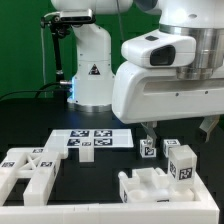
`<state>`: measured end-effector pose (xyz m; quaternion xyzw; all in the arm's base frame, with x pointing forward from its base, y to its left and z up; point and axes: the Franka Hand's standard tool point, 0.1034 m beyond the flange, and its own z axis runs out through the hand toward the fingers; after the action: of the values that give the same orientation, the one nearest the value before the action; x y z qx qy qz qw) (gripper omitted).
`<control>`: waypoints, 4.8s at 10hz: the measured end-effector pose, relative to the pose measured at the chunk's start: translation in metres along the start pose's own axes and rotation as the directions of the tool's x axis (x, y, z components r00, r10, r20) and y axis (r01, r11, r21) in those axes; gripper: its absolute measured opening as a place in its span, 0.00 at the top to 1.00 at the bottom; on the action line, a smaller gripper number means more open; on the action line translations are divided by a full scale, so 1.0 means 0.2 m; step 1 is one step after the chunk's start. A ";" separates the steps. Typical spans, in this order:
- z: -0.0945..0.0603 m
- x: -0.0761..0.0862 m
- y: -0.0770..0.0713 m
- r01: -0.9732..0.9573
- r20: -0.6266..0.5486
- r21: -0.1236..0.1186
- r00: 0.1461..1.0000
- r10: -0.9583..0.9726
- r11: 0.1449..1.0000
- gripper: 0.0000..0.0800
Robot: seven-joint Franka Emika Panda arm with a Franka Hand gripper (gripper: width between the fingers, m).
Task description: Assemble chair
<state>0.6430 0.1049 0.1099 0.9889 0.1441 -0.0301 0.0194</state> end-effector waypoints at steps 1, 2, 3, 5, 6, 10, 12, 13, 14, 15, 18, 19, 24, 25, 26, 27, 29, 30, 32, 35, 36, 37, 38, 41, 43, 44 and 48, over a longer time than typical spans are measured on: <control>0.02 -0.03 0.00 -0.055 0.036 0.045 0.998 0.053 0.997 0.19; 0.04 -0.01 0.00 -0.104 0.055 0.092 0.994 0.099 0.990 0.19; 0.06 0.03 0.00 -0.148 0.056 0.128 0.988 0.142 0.981 0.19; 0.09 0.06 -0.04 -0.150 0.036 0.123 0.988 0.147 0.981 0.19; 0.10 0.05 -0.04 -0.153 0.037 0.123 0.988 0.149 0.981 0.19; 0.11 0.05 -0.03 -0.154 0.040 0.122 0.988 0.150 0.980 0.25; 0.11 0.05 -0.03 -0.154 0.040 0.122 0.988 0.150 0.980 0.47; 0.11 0.05 -0.03 -0.154 0.040 0.122 0.988 0.150 0.980 0.47; 0.11 0.05 -0.03 -0.154 0.040 0.122 0.988 0.150 0.980 0.64; 0.11 0.05 -0.03 -0.161 0.041 0.122 0.987 0.157 0.979 0.64; 0.11 0.05 -0.03 -0.191 0.045 0.123 0.981 0.187 0.974 0.64; 0.11 0.05 -0.03 -0.303 0.057 0.123 0.953 0.299 0.945 0.64; 0.11 0.04 -0.04 -0.721 0.062 0.111 0.692 0.719 0.684 0.64; 0.11 0.03 -0.04 -0.830 0.057 0.117 0.554 0.831 0.546 0.64; 0.12 0.01 -0.03 -0.891 0.053 0.143 0.442 0.896 0.431 0.64; 0.12 0.00 -0.04 -0.927 0.053 0.152 0.354 0.934 0.343 0.64; 0.12 -0.01 -0.04 -0.959 0.064 0.146 0.253 0.965 0.242 0.64; 0.12 -0.01 -0.04 -0.974 0.077 0.142 0.189 0.979 0.177 0.64; 0.12 0.00 -0.05 -0.982 0.092 0.141 0.140 0.986 0.126 0.41; 0.11 0.00 -0.06 -0.956 0.076 0.153 0.264 0.962 0.250 0.20; 0.11 0.00 -0.06 -0.940 0.066 0.165 0.314 0.947 0.300 0.19; 0.10 0.01 -0.06 -0.896 0.042 0.175 0.422 0.906 0.409 0.19; 0.11 0.01 -0.06 -0.866 0.032 0.177 0.479 0.877 0.467 0.19; 0.12 0.00 -0.06 -0.691 -0.018 0.172 0.710 0.704 0.702 0.19; 0.12 0.00 -0.06 -0.518 -0.056 0.164 0.845 0.532 0.840 0.19; 0.13 0.00 -0.06 -0.437 -0.071 0.158 0.889 0.452 0.885 0.19; 0.13 0.00 -0.05 -0.093 -0.122 0.121 0.987 0.107 0.988 0.19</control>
Offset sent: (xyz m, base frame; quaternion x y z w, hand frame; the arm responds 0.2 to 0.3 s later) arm 0.0095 0.0349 -0.0254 0.0196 0.0438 0.0528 0.9975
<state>0.6386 0.1126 0.0835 0.9943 0.0932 0.0263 -0.0451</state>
